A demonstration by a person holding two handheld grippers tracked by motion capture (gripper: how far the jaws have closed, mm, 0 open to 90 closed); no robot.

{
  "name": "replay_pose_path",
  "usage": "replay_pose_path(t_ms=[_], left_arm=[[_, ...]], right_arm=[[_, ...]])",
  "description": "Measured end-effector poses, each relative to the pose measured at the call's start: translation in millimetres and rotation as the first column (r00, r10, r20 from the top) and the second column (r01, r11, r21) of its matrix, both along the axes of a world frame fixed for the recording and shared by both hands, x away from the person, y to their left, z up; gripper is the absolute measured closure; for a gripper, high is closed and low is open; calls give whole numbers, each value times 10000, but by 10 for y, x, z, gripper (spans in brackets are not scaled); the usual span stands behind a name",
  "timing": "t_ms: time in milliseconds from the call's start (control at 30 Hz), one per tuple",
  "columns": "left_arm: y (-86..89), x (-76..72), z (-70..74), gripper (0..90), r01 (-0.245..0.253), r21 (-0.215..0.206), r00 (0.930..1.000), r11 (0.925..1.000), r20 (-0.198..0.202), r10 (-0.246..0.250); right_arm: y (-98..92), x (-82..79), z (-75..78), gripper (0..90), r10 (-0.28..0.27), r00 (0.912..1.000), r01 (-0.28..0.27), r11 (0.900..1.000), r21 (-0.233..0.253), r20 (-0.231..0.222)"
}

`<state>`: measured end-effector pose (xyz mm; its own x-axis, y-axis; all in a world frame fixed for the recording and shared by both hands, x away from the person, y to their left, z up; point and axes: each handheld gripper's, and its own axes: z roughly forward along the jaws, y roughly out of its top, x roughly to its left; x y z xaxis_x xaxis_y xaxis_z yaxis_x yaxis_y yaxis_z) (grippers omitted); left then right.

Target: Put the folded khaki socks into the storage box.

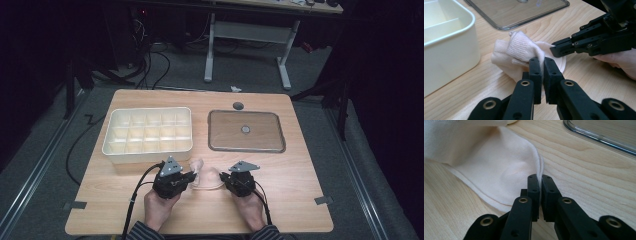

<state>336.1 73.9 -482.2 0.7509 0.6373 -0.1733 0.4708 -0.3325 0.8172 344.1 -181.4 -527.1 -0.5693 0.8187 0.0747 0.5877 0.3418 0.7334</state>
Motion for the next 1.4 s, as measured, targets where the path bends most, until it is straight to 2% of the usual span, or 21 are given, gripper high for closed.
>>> replay_pose_path(t_ms=[433,933,1067,1400], left_arm=[[-107,87,-23,862,282,-178,9989,9994,-368,-288],[-240,87,-72,861,593,43,9977,9982,-322,-591],[-305,82,-119,860,764,416,9967,9962,-315,-751],[-415,93,-217,859,914,983,9954,9910,-361,-882]], right_arm=[[5,25,-28,861,31,10000,-30,9997,229,-29],[12,29,-42,859,45,10000,-45,9997,231,5],[11,31,-45,859,75,10000,-76,9997,230,21],[17,27,-47,855,95,9999,-96,9998,173,76]])
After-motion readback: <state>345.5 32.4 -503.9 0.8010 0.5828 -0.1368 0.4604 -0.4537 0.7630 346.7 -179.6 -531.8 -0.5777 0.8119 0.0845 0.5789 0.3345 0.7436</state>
